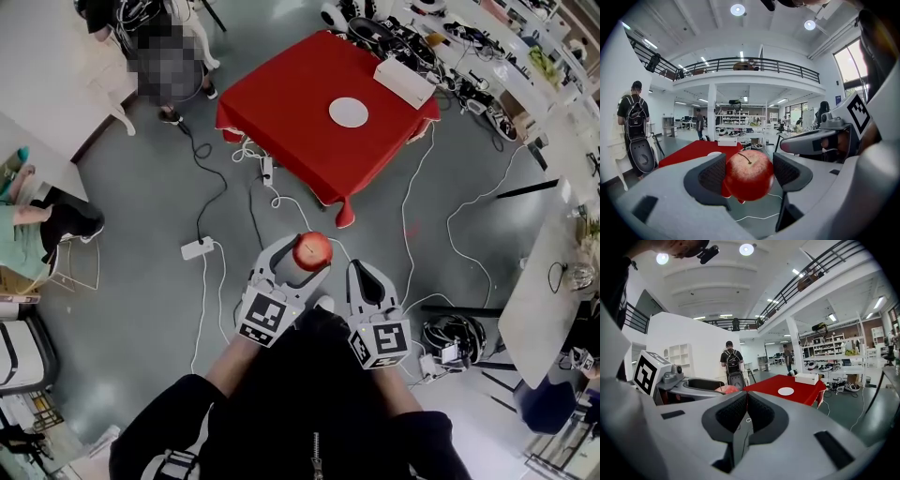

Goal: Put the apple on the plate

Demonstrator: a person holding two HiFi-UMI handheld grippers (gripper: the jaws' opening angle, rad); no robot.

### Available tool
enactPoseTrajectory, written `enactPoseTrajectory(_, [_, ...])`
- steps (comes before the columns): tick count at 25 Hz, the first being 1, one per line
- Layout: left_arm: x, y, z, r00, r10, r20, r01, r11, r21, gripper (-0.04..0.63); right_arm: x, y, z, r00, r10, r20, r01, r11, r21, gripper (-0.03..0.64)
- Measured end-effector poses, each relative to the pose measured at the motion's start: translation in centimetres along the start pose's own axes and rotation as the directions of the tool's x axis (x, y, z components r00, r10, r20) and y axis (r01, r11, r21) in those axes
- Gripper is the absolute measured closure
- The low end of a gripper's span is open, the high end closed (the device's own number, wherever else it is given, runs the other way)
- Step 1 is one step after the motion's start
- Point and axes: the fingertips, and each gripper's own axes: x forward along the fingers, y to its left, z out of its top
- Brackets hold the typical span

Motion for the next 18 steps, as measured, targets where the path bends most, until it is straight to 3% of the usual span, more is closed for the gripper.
enactPoseTrajectory(10, [4.3, 1.1, 2.2, 0.997, 0.077, -0.002, -0.077, 0.997, -0.006, 0.284, 0.5, -5.1, 1.5, 0.999, 0.041, -0.006, -0.041, 0.999, -0.009, 0.604])
enactPoseTrajectory(18, [6.2, 2.2, 2.6, 0.996, 0.090, -0.005, -0.090, 0.996, 0.000, 0.284, 1.1, -6.9, 1.8, 0.999, 0.038, -0.003, -0.038, 0.999, -0.003, 0.604])
